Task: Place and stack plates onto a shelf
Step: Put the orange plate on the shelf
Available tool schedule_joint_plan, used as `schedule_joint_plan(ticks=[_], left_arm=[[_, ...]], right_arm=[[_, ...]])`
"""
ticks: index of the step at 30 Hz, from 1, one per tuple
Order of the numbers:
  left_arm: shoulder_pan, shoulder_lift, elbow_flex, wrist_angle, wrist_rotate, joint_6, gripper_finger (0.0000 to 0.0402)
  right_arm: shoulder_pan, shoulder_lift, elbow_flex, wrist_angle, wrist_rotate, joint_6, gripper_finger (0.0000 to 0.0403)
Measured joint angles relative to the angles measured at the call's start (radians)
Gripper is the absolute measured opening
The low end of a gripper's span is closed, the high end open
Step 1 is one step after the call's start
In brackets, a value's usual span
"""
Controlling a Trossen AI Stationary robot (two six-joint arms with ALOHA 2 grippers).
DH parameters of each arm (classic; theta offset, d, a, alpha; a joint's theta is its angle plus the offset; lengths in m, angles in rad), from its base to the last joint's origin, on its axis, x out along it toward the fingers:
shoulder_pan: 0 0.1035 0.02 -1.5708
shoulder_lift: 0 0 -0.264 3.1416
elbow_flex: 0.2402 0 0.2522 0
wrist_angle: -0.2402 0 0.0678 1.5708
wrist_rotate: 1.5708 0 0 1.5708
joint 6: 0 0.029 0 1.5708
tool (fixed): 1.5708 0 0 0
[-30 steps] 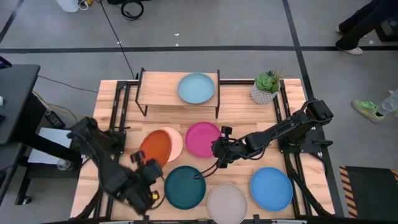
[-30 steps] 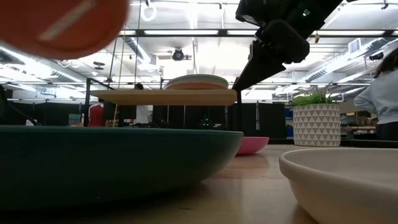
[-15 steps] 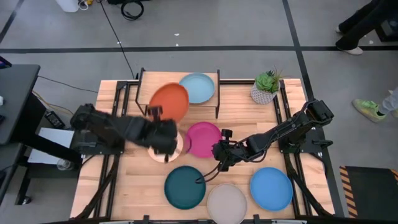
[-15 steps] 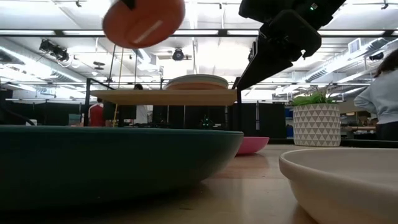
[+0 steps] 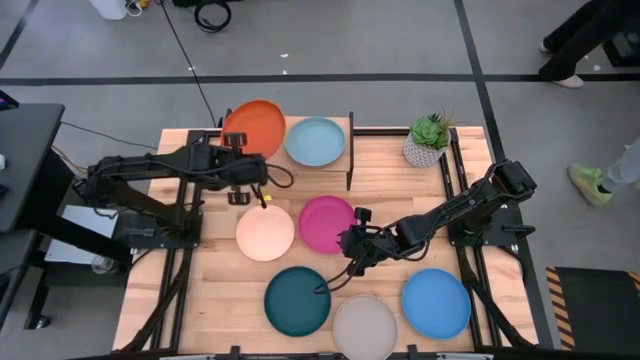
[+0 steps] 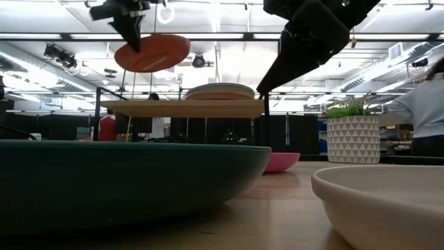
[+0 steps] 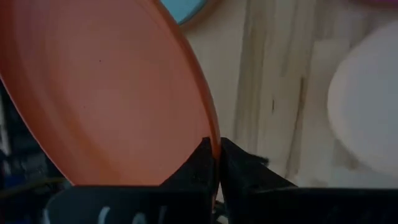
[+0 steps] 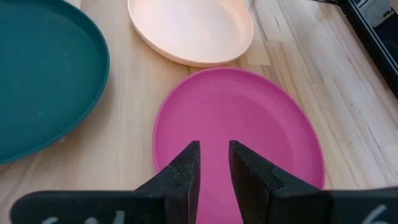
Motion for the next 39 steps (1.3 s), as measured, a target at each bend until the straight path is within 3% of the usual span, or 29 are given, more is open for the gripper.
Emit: schedule_joint_plan(ticks=[7,18,29,39], left_arm=[[0.13,-0.027,-0.125,0.036,0.164,0.183,0.0018],[0.215,0.026,-0.158,0.112,0.122,0.386,0.0018],[0.288,0.153,-0.158,0.11,0.061,0.423,0.0018],[0.27,0.164,-0.157,0.102,0.051,0.422,0.0025]], right_arm=[[0.002,0.0,0.0,0.014,-0.001,0.004,0.0091],[0.002,0.0,0.0,0.022,-0.002,0.0,0.0091],[0.02,0.0,0.0,0.024,-0.005,-0.002,0.0091],[0.027,0.0,0.0,0.025,-0.005,-0.002,0.0091]])
